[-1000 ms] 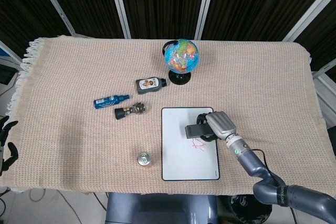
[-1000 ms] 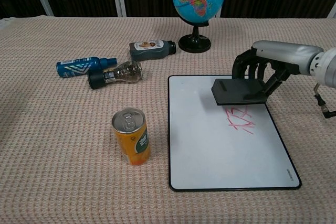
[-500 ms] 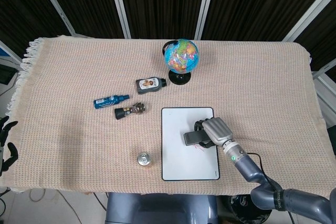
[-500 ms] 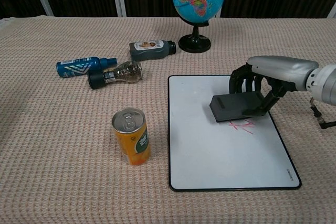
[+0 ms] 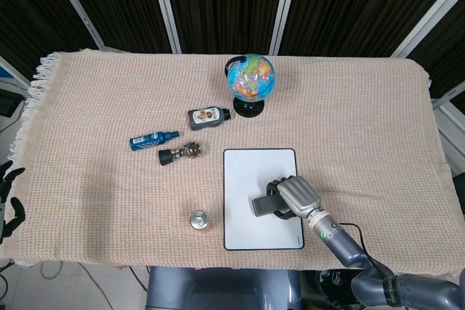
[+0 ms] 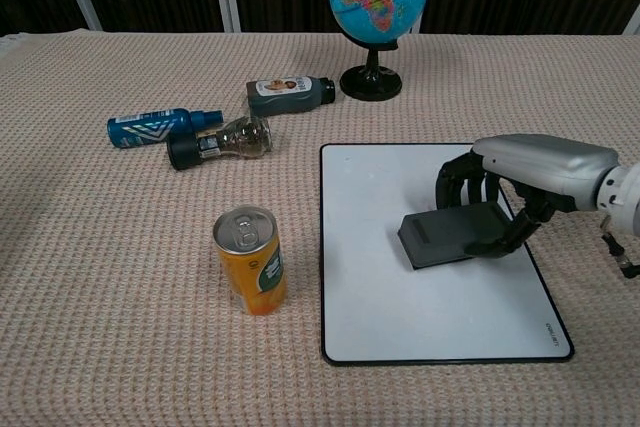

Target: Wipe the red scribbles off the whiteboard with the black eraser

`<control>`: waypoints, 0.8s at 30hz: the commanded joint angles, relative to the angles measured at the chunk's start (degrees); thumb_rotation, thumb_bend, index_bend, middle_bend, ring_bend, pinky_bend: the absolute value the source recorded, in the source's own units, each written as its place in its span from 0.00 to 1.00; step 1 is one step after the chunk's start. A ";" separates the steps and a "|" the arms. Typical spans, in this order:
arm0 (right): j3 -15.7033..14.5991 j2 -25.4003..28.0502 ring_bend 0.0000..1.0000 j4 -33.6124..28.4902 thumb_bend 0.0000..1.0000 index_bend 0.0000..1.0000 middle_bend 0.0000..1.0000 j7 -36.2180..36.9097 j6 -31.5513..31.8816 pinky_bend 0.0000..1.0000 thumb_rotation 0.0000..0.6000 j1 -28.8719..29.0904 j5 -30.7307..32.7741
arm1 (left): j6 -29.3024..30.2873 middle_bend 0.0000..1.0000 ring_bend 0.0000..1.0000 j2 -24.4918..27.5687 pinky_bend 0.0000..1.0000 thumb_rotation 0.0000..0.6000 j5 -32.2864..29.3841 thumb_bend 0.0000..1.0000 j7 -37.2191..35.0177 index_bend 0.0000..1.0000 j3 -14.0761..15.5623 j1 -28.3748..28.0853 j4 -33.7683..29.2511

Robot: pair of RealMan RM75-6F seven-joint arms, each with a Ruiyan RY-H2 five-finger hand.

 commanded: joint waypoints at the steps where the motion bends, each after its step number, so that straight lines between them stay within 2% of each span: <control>1: -1.13 0.98 0.49 -1.23 0.38 0.53 0.52 0.22 0.23 0.43 1.00 -0.73 -0.62 | -0.04 0.04 0.00 0.02 0.02 1.00 0.03 0.74 -0.03 0.17 0.02 -0.02 -0.01; 8: -1.21 0.42 0.49 0.95 0.38 0.53 0.52 2.14 0.42 0.43 1.00 -1.43 -0.41 | 0.13 0.04 0.00 0.02 0.02 1.00 0.17 0.74 -0.08 0.17 0.04 0.05 -0.03; 24: 4.08 -5.25 0.49 11.38 0.38 0.53 0.52 4.60 -2.29 0.43 1.00 1.73 3.43 | 0.14 0.04 0.00 0.14 0.02 1.00 -0.05 0.74 -0.18 0.17 -0.07 0.08 -0.04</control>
